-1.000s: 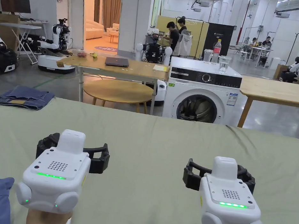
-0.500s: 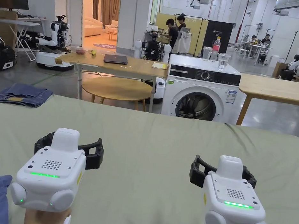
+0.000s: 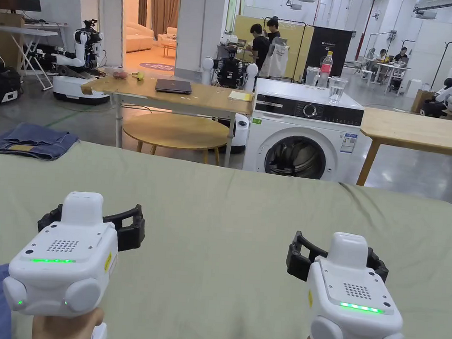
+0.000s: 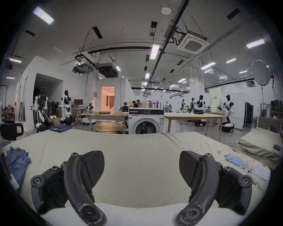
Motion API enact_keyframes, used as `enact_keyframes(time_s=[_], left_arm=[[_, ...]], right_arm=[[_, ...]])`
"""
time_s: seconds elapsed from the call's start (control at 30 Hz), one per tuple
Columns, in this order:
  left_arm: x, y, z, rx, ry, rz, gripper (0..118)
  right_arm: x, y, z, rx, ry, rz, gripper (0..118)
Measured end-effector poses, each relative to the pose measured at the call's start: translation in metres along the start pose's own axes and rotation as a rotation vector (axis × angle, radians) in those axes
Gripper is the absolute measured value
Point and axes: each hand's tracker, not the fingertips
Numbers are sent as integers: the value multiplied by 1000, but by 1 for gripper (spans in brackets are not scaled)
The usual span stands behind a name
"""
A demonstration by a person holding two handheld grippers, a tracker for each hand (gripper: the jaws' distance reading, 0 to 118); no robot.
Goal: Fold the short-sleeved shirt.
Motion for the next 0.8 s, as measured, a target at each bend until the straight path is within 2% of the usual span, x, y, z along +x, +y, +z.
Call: enact_keyframes(time_s=[0.53, 0.67, 0.8], left_arm=[[4, -4, 7, 24, -15, -34, 105], [5, -4, 8, 43, -4, -51, 105], [8, -3, 9, 47, -8, -63, 105]], right_arm=[[-5, 1, 7, 19, -1, -15, 102], [-8, -2, 9, 32, -4, 23, 102], [-9, -2, 9, 29, 4, 27, 102]])
